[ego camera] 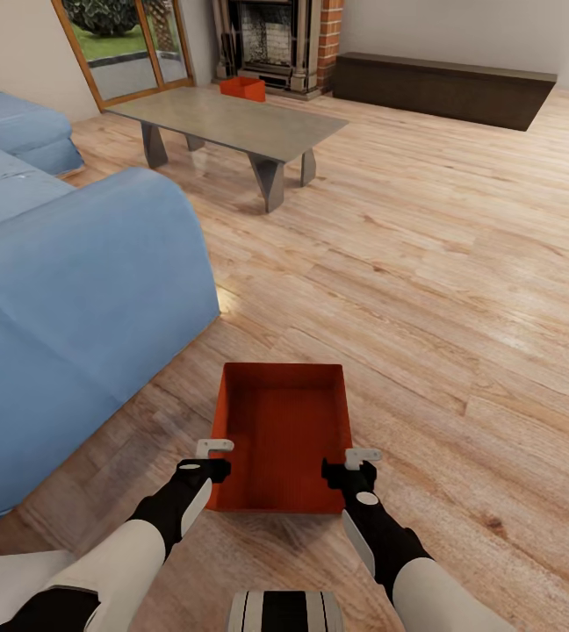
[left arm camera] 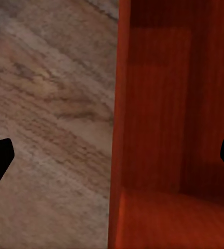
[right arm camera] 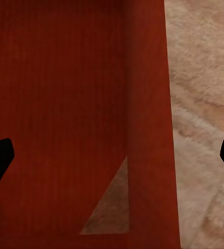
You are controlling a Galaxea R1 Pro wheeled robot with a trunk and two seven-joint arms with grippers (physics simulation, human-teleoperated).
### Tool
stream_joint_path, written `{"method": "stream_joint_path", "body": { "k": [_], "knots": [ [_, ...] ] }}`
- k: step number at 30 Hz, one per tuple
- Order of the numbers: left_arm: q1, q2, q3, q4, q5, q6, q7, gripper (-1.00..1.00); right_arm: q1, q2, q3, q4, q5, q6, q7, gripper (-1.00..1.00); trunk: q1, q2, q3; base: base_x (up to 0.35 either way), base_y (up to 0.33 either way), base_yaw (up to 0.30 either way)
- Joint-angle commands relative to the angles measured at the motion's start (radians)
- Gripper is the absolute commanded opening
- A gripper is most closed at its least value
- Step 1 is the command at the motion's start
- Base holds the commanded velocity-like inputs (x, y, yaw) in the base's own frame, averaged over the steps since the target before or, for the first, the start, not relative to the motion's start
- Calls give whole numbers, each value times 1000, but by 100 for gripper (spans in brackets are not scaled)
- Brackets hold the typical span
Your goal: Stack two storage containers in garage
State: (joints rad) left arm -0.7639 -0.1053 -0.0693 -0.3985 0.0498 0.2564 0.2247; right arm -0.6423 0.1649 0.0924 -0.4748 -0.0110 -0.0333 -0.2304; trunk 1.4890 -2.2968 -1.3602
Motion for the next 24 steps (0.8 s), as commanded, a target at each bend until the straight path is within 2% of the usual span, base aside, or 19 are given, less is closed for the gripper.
{"method": "stream_joint_path", "body": {
  "k": [1, 24],
  "knots": [
    [0, 1, -7, -2, 5, 6, 7, 100, -1, -1, 6, 1, -1, -2, -7, 100, 0, 0, -1, 0, 0, 0],
    [0, 1, -6, -2, 5, 6, 7, 100, -1, -4, 4, 2, -1, -2, -10, 100, 0, 0, -1, 0, 0, 0]
  ]
}}
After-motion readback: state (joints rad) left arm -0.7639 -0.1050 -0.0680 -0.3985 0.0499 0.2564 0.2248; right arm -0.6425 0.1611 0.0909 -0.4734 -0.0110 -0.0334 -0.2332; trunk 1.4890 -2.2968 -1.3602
